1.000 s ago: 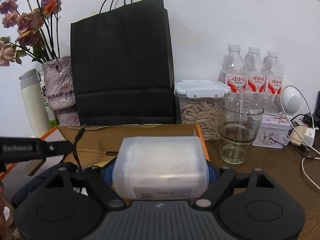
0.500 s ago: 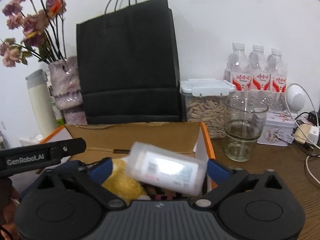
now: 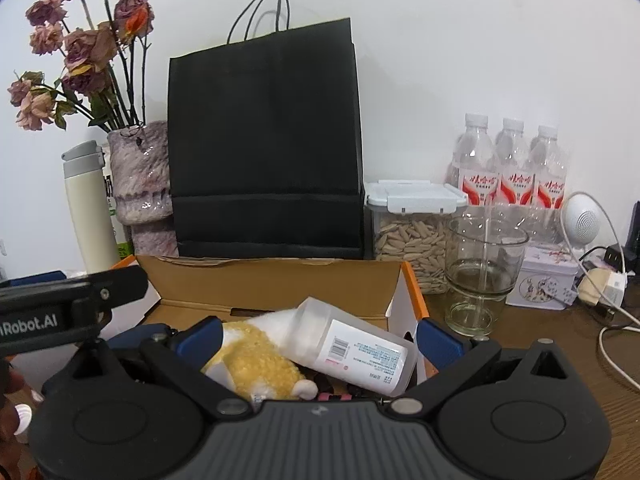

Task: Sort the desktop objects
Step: 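Open both grippers to drop the cable and container into the box, then return both grippers to the table toward a white cap and the tissue, then grasp the white cap with the left gripper while the right gripper grasps the crumpled tissue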

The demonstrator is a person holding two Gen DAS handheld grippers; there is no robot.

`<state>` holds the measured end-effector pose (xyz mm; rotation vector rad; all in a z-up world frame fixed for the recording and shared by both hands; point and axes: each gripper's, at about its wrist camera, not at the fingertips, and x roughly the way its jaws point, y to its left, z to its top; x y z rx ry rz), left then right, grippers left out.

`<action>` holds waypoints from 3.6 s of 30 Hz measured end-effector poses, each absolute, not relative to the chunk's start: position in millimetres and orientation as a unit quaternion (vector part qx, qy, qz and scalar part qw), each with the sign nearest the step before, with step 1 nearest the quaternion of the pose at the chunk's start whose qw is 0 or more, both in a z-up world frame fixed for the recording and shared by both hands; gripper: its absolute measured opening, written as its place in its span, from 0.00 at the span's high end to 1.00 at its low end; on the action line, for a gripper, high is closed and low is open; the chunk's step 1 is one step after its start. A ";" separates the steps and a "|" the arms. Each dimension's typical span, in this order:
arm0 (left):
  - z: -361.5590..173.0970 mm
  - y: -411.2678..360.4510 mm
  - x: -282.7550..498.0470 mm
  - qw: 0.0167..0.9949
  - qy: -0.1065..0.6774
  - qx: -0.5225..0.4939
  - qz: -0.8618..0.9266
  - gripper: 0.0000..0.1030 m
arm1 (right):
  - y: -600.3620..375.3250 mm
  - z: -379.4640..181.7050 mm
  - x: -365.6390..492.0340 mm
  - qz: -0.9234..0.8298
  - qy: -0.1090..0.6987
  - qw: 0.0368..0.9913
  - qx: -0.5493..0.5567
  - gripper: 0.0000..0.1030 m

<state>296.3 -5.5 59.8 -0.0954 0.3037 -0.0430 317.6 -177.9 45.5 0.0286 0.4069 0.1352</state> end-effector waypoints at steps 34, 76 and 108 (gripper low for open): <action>39.9 39.1 212.2 0.985 0.164 -0.050 -0.009 0.00 | -181.1 27.2 217.8 0.053 0.209 0.976 -0.022 0.00; 2.1 113.1 213.2 0.947 0.317 -0.038 0.037 0.00 | -245.6 -8.6 206.8 -0.016 0.335 0.942 -0.015 0.00; -0.9 82.1 221.0 0.948 0.318 0.011 0.008 0.60 | -247.9 -5.7 201.2 0.010 0.319 0.948 0.007 0.56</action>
